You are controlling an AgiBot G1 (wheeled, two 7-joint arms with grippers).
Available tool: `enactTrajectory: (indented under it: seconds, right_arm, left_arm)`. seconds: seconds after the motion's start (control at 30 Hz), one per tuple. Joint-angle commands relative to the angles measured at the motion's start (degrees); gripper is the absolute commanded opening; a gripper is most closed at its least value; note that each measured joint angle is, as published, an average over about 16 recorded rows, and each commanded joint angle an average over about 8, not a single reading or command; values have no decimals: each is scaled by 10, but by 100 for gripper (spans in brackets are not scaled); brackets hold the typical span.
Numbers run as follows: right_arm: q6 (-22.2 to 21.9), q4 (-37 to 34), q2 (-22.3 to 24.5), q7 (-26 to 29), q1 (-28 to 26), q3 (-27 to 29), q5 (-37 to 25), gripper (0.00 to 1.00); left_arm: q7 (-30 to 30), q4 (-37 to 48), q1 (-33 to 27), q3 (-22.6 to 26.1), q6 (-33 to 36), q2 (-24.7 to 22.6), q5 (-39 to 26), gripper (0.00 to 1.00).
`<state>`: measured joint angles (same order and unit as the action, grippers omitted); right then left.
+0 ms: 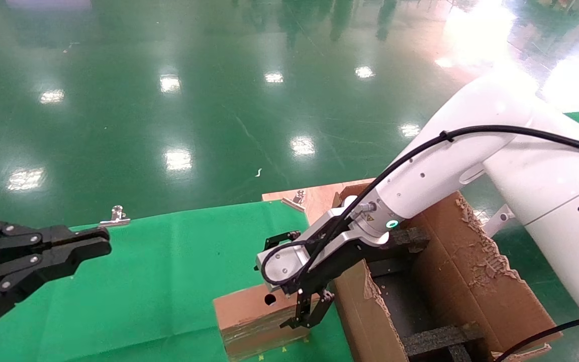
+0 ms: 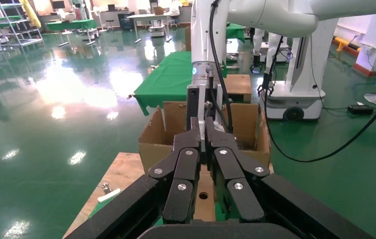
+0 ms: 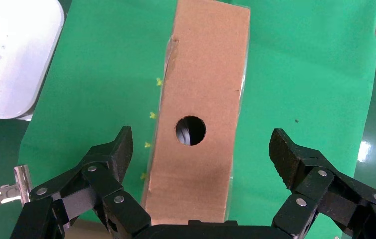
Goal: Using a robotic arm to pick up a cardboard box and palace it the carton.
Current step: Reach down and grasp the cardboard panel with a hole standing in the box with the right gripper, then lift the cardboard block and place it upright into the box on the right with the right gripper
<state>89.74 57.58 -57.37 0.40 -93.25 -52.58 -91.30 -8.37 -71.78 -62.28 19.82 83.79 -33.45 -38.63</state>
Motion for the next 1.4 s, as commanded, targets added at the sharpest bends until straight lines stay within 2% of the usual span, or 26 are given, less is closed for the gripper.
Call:
enactTrajectory:
  seconds: [0.03,1.13,1.4]
  right_arm:
    - [0,-2,-1,0,-1,-2,1,0]
    - [-2,3,3,1,2,4,3,0]
    - [2,-9,15,16,-23,10,33,0]
  left_arm:
    - [0,0,0,0,0,0,0,100]
    - [0,0,0,0,0,0,0,100]
    - [0,0,0,0,0,0,0,100]
